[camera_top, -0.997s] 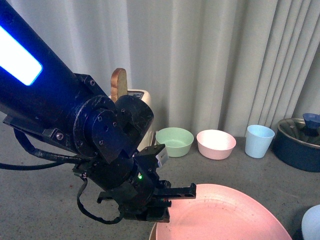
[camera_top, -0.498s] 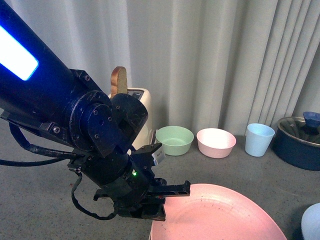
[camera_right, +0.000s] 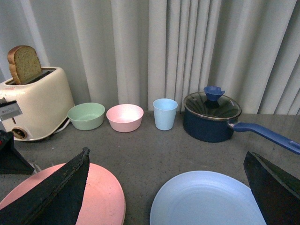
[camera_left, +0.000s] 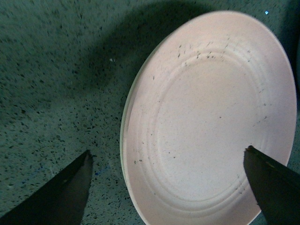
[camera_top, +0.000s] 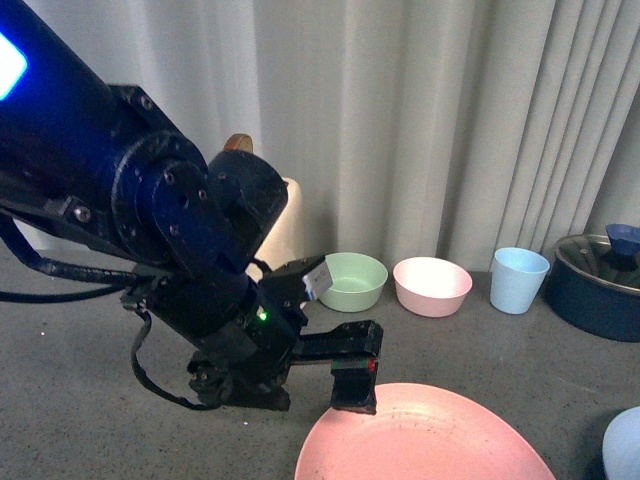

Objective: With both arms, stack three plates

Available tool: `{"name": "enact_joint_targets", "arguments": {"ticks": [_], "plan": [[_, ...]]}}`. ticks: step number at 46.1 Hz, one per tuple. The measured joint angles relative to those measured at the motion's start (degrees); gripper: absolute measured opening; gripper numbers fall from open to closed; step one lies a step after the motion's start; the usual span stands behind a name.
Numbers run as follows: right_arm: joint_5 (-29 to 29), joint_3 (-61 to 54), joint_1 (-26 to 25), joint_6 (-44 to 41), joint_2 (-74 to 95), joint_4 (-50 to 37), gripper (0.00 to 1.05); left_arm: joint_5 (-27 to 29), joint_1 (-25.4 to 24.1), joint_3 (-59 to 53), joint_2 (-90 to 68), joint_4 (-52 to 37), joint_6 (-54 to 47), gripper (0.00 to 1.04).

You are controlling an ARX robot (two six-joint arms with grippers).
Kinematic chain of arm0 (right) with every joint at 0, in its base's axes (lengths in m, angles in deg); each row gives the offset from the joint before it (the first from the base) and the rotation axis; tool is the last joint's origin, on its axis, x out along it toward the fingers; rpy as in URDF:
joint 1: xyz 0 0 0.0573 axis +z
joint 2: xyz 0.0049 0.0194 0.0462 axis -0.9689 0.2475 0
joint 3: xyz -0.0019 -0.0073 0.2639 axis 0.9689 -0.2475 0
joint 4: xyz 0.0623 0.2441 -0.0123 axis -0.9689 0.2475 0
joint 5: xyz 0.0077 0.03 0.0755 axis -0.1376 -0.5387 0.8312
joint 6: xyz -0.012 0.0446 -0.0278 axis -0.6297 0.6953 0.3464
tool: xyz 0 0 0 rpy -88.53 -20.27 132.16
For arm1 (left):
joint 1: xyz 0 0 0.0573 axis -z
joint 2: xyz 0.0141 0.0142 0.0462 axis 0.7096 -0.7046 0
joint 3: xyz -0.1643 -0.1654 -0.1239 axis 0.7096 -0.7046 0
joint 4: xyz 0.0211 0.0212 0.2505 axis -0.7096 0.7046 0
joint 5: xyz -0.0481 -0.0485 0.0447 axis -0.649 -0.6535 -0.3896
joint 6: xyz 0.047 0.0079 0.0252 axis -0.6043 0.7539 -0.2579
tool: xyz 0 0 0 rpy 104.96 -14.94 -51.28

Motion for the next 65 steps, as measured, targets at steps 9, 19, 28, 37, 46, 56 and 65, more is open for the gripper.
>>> {"name": "enact_joint_targets", "arguments": {"ticks": [9, 19, 28, 37, 46, 56, 65], "plan": [[0.0, 0.0, 0.0, 0.0, 0.0, 0.0, 0.97, 3.6, -1.3, -5.4, 10.3, -4.8, -5.9, 0.98], [0.0, 0.0, 0.0, 0.0, 0.0, 0.0, 0.97, 7.8, -1.2, -17.9, 25.2, -13.9, -14.7, 0.98], [0.0, 0.0, 0.0, 0.0, 0.0, 0.0, 0.97, 9.0, -1.6, -27.8, 39.7, -15.9, -19.7, 0.98], [0.0, 0.0, 0.0, 0.0, 0.0, 0.0, 0.97, 9.2, -5.1, -35.1, 54.4, -15.5, -22.3, 0.96], [-0.1, 0.0, 0.0, 0.0, 0.0, 0.0, 0.97, 29.7, -11.6, -52.3, 69.5, -41.9, -11.4, 0.66], [0.0, 0.0, 0.0, 0.0, 0.0, 0.0, 0.97, 27.3, -15.5, -62.9, 76.9, -44.6, -8.5, 0.25], [-0.1, 0.0, 0.0, 0.0, 0.0, 0.0, 0.97, 22.7, -19.3, -67.2, 82.0, -44.7, -7.9, 0.04]]}}
